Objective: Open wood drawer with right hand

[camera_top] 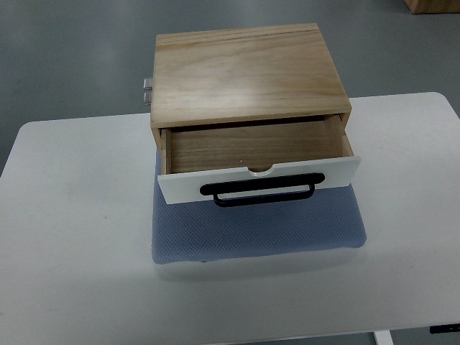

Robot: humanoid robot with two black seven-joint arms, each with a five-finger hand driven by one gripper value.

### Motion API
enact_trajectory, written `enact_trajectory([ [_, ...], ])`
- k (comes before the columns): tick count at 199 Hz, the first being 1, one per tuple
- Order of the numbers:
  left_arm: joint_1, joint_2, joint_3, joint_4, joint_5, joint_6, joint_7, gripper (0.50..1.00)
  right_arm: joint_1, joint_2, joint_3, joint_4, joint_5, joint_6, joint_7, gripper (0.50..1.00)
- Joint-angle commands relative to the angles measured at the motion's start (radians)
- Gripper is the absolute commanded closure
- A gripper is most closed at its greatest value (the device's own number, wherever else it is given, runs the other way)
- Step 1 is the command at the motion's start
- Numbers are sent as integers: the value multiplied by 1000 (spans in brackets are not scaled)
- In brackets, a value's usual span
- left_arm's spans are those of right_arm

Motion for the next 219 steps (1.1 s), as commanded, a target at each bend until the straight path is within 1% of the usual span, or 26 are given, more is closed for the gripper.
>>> enact_trajectory([
  [1, 0, 0, 0, 0, 0, 1, 0, 500, -36, 61, 35, -39, -9, 0, 11, 556],
  [25, 0, 0, 0, 0, 0, 1, 1, 500, -79, 115, 37, -48, -10, 1, 48, 556],
  [74, 0, 0, 0, 0, 0, 1, 0, 500, -162, 184, 99, -51, -10, -2, 54, 556],
  [107, 0, 0, 0, 0, 0, 1, 0, 500, -212, 218, 138, -51, -10, -2, 80, 556],
  [139, 0, 0, 0, 0, 0, -1, 1, 500, -249, 253, 184, -51, -10, -3, 80, 556],
  [167, 0, 0, 0, 0, 0, -1, 1, 500, -275, 259, 219, -51, -9, -2, 80, 556],
  [203, 0, 0, 0, 0, 0, -1, 0, 500, -306, 262, 225, -51, -9, -2, 80, 556],
  [219, 0, 0, 0, 0, 0, 1, 0, 500, -317, 285, 225, -51, -9, -2, 80, 556],
])
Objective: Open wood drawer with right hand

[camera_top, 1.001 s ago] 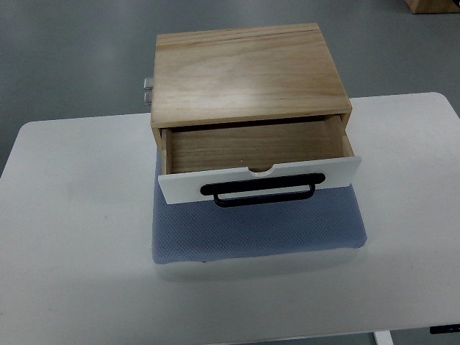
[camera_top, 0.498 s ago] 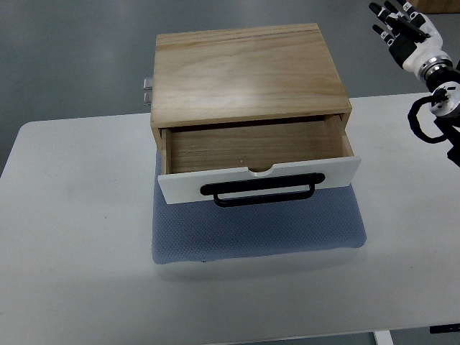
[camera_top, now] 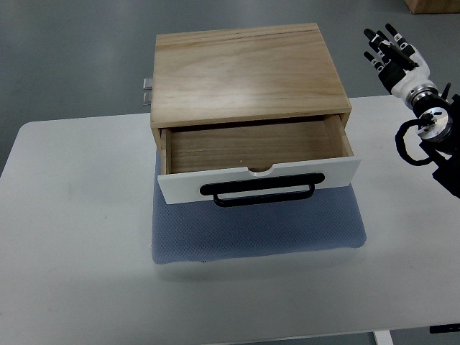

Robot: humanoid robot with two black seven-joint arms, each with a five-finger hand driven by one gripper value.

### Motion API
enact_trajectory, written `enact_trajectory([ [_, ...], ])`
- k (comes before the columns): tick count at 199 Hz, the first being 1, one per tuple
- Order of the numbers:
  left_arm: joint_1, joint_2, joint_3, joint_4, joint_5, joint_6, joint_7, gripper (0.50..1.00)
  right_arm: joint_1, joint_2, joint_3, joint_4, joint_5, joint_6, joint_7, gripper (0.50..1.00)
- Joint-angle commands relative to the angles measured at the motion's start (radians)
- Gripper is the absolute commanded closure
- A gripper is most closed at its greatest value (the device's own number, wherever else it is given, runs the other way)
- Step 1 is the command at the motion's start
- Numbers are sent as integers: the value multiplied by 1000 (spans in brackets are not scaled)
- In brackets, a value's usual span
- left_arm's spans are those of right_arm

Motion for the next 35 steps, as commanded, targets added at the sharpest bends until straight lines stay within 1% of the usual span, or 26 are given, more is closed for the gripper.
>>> enact_trajectory([
  [1, 0, 0, 0, 0, 0, 1, -1, 500, -14, 20, 0, 0, 0, 0, 0, 556],
  [35, 0, 0, 0, 0, 0, 1, 1, 500, -25, 29, -3, 2, 0, 2, 1, 556],
])
